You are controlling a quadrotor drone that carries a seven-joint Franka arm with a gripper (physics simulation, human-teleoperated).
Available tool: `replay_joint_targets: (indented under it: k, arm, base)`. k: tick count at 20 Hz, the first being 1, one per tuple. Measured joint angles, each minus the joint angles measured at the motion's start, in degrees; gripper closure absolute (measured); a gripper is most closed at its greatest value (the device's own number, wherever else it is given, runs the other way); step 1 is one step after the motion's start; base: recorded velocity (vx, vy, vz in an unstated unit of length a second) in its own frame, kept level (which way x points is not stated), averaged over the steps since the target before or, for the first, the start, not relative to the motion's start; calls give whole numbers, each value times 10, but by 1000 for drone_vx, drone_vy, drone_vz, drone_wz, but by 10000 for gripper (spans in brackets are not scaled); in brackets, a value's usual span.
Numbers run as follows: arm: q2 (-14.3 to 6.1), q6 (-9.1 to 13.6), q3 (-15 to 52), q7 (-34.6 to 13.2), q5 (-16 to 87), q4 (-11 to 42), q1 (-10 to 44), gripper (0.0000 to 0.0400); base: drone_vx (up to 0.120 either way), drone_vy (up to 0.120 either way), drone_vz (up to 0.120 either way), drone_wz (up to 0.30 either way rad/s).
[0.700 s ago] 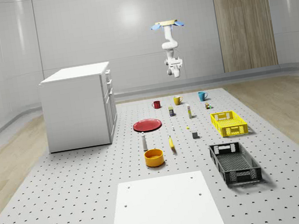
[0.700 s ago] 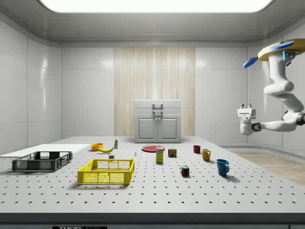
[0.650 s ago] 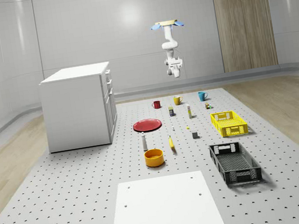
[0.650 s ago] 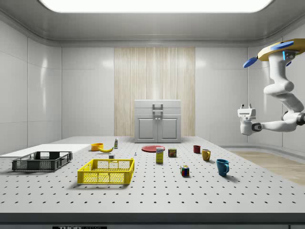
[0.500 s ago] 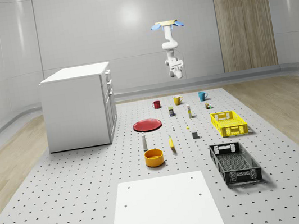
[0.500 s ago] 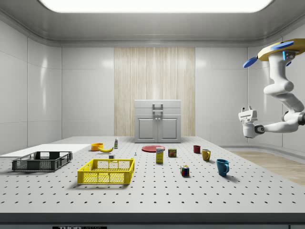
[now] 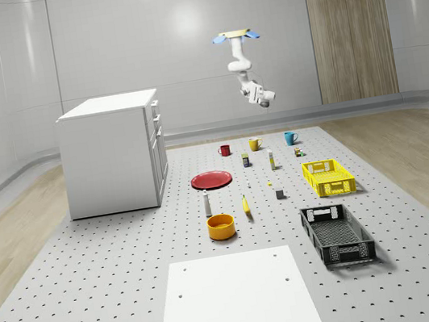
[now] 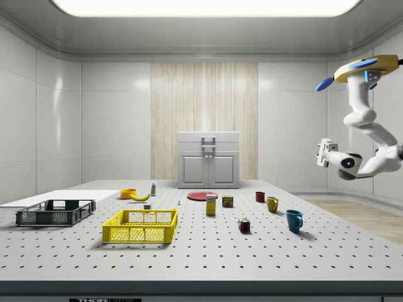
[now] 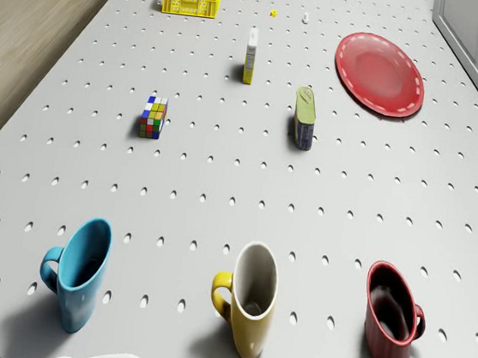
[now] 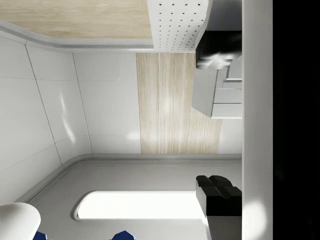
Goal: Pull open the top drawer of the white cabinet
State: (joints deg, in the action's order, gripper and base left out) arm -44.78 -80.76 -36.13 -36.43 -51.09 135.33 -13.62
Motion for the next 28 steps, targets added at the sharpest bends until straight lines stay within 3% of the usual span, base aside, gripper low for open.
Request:
replay_joint_targets:
  k: [5, 16, 28]
  arm:
    - [-15, -10, -37, -1, -46, 18, -34, 93]
    - [-47, -41, -73, -11, -57, 34, -84, 95]
    - [-79, -74, -93, -28, -39, 40, -124, 95]
  base:
    - [120, -112, 88, 0]
    - [120, 0, 120, 0]
    - [120, -23, 3, 0]
